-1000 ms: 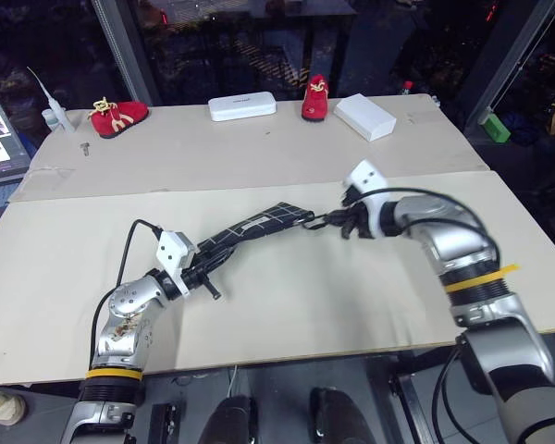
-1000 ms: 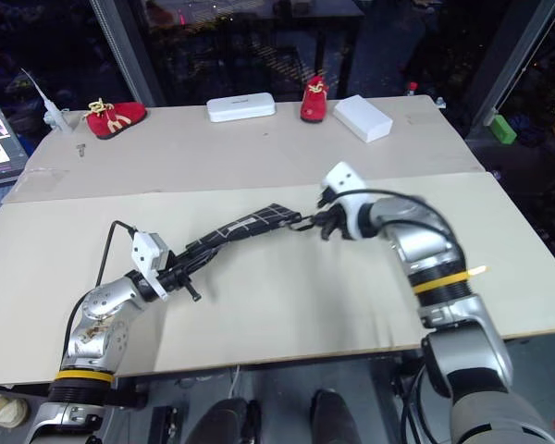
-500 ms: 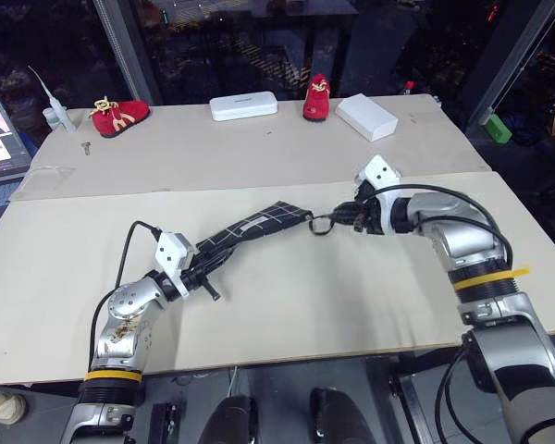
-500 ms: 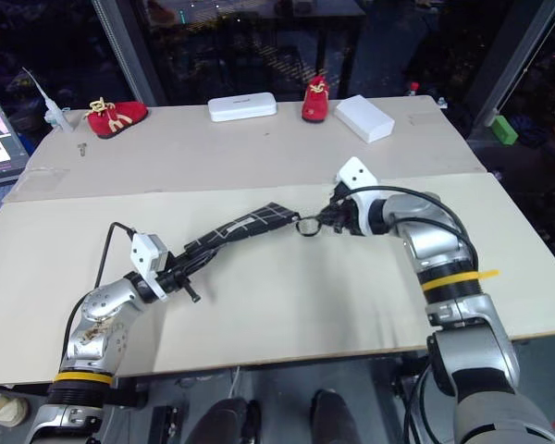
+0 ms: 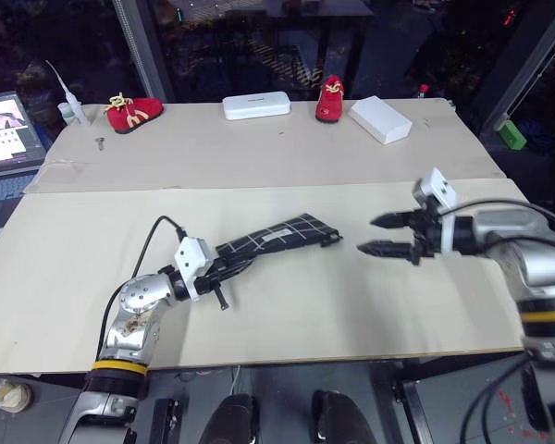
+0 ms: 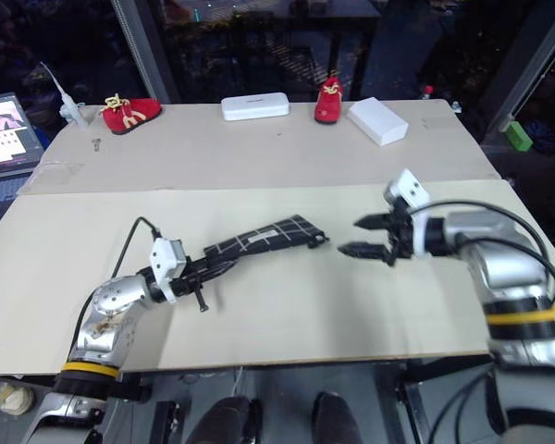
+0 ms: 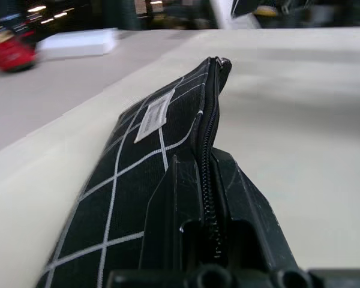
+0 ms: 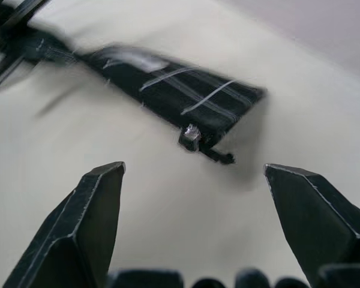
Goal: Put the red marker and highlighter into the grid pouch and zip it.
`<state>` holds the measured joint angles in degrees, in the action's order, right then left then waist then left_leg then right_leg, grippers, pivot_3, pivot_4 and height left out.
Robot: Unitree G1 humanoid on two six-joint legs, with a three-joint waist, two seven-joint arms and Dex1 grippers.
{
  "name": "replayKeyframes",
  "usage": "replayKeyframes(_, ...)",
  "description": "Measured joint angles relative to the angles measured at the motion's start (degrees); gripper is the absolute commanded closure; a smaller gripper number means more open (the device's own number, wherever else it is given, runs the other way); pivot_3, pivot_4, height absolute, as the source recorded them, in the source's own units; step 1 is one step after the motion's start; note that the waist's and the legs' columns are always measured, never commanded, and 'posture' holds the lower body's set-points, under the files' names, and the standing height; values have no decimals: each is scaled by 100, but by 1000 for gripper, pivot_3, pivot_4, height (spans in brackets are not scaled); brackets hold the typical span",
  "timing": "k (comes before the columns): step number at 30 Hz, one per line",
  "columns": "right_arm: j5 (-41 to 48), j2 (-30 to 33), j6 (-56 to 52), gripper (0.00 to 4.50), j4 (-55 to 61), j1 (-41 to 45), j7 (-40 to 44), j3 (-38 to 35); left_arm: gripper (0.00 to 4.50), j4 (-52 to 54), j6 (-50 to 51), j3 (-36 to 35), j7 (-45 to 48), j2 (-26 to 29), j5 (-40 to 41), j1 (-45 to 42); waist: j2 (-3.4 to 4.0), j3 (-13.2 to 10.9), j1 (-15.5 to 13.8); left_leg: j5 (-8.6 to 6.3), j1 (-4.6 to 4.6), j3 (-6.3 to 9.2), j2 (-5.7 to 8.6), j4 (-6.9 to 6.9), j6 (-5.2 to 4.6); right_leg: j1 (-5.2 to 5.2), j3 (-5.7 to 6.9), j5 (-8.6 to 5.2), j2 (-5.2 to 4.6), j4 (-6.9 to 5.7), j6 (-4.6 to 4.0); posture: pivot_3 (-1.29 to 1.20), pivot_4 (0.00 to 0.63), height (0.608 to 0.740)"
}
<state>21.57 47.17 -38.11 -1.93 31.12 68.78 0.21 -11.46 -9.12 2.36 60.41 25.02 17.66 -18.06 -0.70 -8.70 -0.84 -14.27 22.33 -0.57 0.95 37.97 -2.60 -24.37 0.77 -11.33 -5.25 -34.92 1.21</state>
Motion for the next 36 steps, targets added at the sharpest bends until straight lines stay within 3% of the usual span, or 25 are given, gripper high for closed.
replayKeyframes(12,409,-65,-191,394,765,-762,-583,-345,4500,-815,-851,546,980,-3,-288,-593,-1,-1,48,-3,-15,-14,0,20,-5,11,-18,0,1,-8,7,0,150,740)
replayKeyframes(17,398,-60,-194,356,749,-764,-758,-345,2729,-1201,-1150,622,1081,-48,-404,-713,-1,-1,29,-8,-11,-14,0,32,-14,12,-17,0,-1,-7,10,0,150,740)
replayKeyframes(21,396,-57,-191,356,726,-765,-780,-343,1199,-897,-941,564,1023,-81,-248,-656,-1,-1,24,-8,-12,-12,-1,34,-14,13,-17,0,0,-8,11,0,150,740)
replayKeyframes(22,396,-57,-191,356,710,-765,-780,-343,1087,-814,-928,555,982,-81,-232,-639,-1,-1,26,-8,-12,-12,-1,34,-14,13,-17,0,0,-8,11,0,150,740)
replayKeyframes(23,396,-58,-190,356,686,-765,-779,-343,564,-661,-838,546,918,-78,-209,-594,-1,-1,26,-8,-12,-12,-1,34,-14,13,-17,0,0,-9,11,0,150,740)
replayKeyframes(26,389,-58,-101,356,590,-779,-761,-341,564,-74,-165,537,778,-14,-41,-322,-1,-1,35,-8,-12,-12,-2,33,-14,13,-18,0,2,-9,11,0,150,740)
replayKeyframes(29,215,-46,282,356,345,-929,-757,-334,564,765,1226,370,275,83,488,93,-1,-1,42,-9,-13,-9,-5,34,-15,15,-18,-2,3,-10,15,0,150,740)
replayKeyframes(33,163,-136,763,356,-54,-1126,-765,-382,564,1593,2834,-444,-1052,139,1102,472,-1,-1,41,-9,-22,-8,-6,34,-15,21,-19,-3,5,-14,16,0,150,740)
replayKeyframes(36,157,-168,935,356,-480,-1144,-836,-554,564,1896,3502,-1232,-1846,233,1378,885,-1,-1,94,-9,-26,-10,-5,33,-15,20,-24,-3,6,-16,16,0,150,740)
